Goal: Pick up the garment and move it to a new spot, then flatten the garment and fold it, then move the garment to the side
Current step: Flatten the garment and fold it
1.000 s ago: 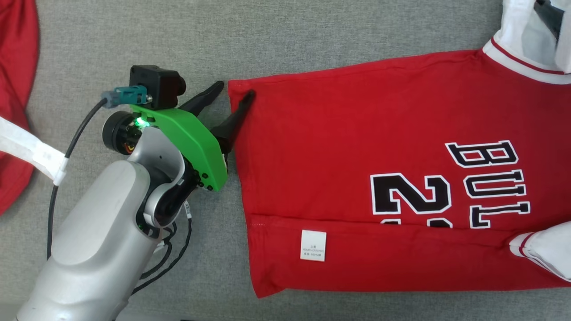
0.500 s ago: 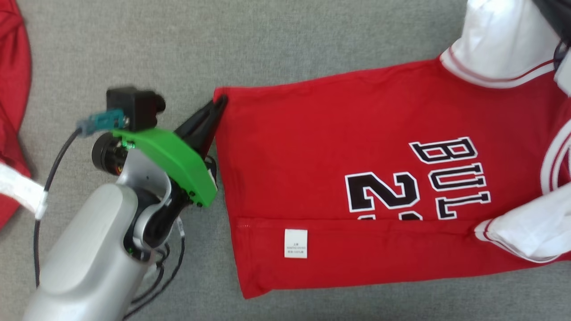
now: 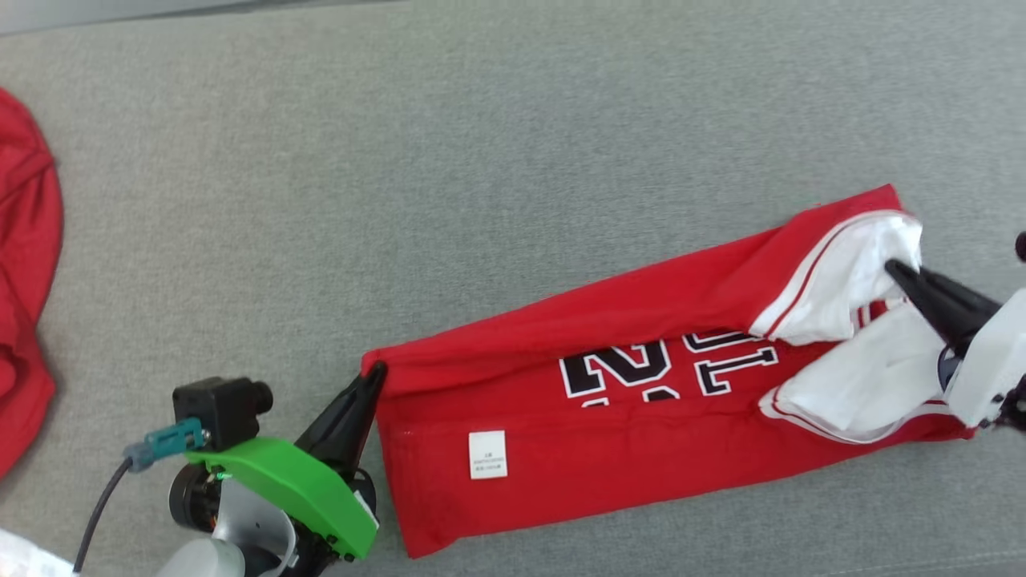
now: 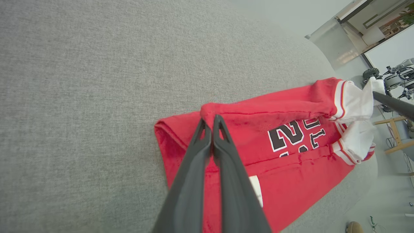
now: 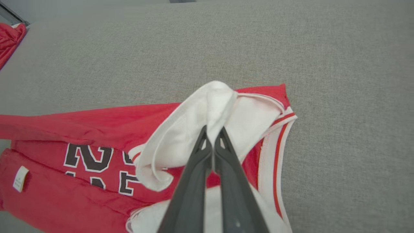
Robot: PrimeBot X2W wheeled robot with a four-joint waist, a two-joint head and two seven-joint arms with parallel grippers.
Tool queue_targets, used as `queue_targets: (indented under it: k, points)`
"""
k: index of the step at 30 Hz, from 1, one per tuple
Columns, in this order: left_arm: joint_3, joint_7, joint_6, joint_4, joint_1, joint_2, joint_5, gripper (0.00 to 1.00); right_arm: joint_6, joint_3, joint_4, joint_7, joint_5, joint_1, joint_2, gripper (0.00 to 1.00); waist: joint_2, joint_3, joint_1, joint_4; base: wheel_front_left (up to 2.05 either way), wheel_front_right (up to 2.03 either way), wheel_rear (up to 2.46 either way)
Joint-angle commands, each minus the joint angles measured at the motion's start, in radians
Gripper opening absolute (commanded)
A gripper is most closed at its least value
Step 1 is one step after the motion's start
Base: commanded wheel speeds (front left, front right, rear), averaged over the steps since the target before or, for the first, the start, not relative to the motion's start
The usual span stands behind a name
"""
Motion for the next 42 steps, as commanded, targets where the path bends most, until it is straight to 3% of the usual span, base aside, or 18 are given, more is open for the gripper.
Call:
queue_targets:
  k: [1, 2, 3, 4, 9, 11, 16, 24, 28, 32, 37, 40, 41, 42]
  points:
    - [0.010, -0.021, 0.012, 0.012, 0.021, -0.005, 0.000, 0.06, 0.000, -0.001, 0.013, -0.002, -0.022, 0.023, 0.016, 0.20, -0.0001, -0.043, 0.0001, -0.042, 0.00, 0.00, 0.00]
    - [0.007, -0.031, 0.015, 0.024, 0.034, -0.008, 0.005, 0.39, 0.000, 0.001, 0.019, 0.003, -0.031, 0.038, 0.029, 0.41, -0.0001, -0.044, 0.0001, -0.043, 0.00, 0.00, 0.00]
    - [0.005, -0.038, 0.018, 0.035, 0.040, -0.009, 0.012, 0.93, 0.000, -0.002, 0.025, 0.007, -0.034, 0.049, 0.041, 0.95, -0.0001, -0.045, 0.0001, -0.043, 0.00, 0.00, 0.00]
    - [0.008, -0.045, 0.028, 0.056, 0.053, -0.014, 0.010, 1.00, 0.000, -0.010, 0.035, 0.019, -0.039, 0.065, 0.054, 1.00, -0.0001, -0.047, 0.0001, -0.041, 0.00, 0.00, 0.00]
    - [-0.016, -0.060, 0.053, 0.124, 0.103, 0.011, 0.053, 1.00, 0.000, -0.053, 0.012, 0.062, -0.046, 0.134, 0.076, 1.00, -0.0001, -0.062, 0.0001, -0.039, 0.00, 0.00, 0.00]
    - [-0.010, -0.083, 0.063, 0.120, 0.140, -0.003, 0.036, 1.00, 0.000, -0.096, -0.016, 0.078, -0.057, 0.154, 0.071, 1.00, -0.0001, -0.067, 0.0001, -0.042, 0.00, 0.00, 0.00]
    - [0.060, -0.289, 0.154, 0.110, 0.206, -0.013, 0.132, 1.00, 0.000, -0.220, -0.093, 0.111, -0.095, 0.147, 0.123, 1.00, -0.0001, -0.056, 0.0001, -0.044, 0.00, 0.00, 0.00]
    - [0.055, -0.402, 0.182, 0.158, 0.159, -0.088, 0.265, 1.00, 0.000, -0.147, 0.027, 0.249, -0.332, 0.071, 0.164, 1.00, -0.0001, -0.004, 0.0001, -0.004, 0.00, 0.00, 0.00]
    - [0.059, -0.409, 0.158, 0.197, 0.145, -0.135, 0.293, 1.00, 0.000, -0.130, 0.116, 0.268, -0.409, 0.033, 0.176, 1.00, -0.0001, 0.008, 0.0001, 0.014, 0.00, 0.00, 0.00]
    - [0.089, -0.410, 0.131, 0.204, 0.139, -0.170, 0.335, 1.00, 0.000, -0.129, 0.194, 0.261, -0.412, 0.005, 0.180, 1.00, -0.0001, 0.014, 0.0001, 0.024, 0.00, 0.00, 0.00]
    - [0.152, -0.410, 0.082, 0.189, 0.171, -0.223, 0.425, 1.00, 0.000, -0.092, 0.278, 0.266, -0.363, -0.008, 0.188, 1.00, -0.0001, 0.011, 0.0001, 0.035, 0.00, 0.00, 0.00]
    - [0.201, -0.410, 0.031, 0.193, 0.195, -0.270, 0.480, 1.00, 0.004, -0.042, 0.323, 0.252, -0.243, -0.002, 0.232, 1.00, -0.0001, -0.002, 0.0001, 0.048, 0.00, 0.00, 0.00]
    - [0.214, -0.410, 0.017, 0.197, 0.199, -0.282, 0.487, 1.00, 0.006, -0.033, 0.328, 0.237, -0.202, -0.003, 0.239, 0.00, -0.0001, -0.006, 0.0001, 0.050, 0.00, 0.00, 0.00]
    - [0.225, -0.410, 0.004, 0.202, 0.206, -0.292, 0.497, 1.00, 0.006, -0.025, 0.339, 0.236, -0.166, 0.000, 0.242, 0.00, -0.0001, -0.012, 0.0001, 0.051, 0.00, 0.00, 0.00]
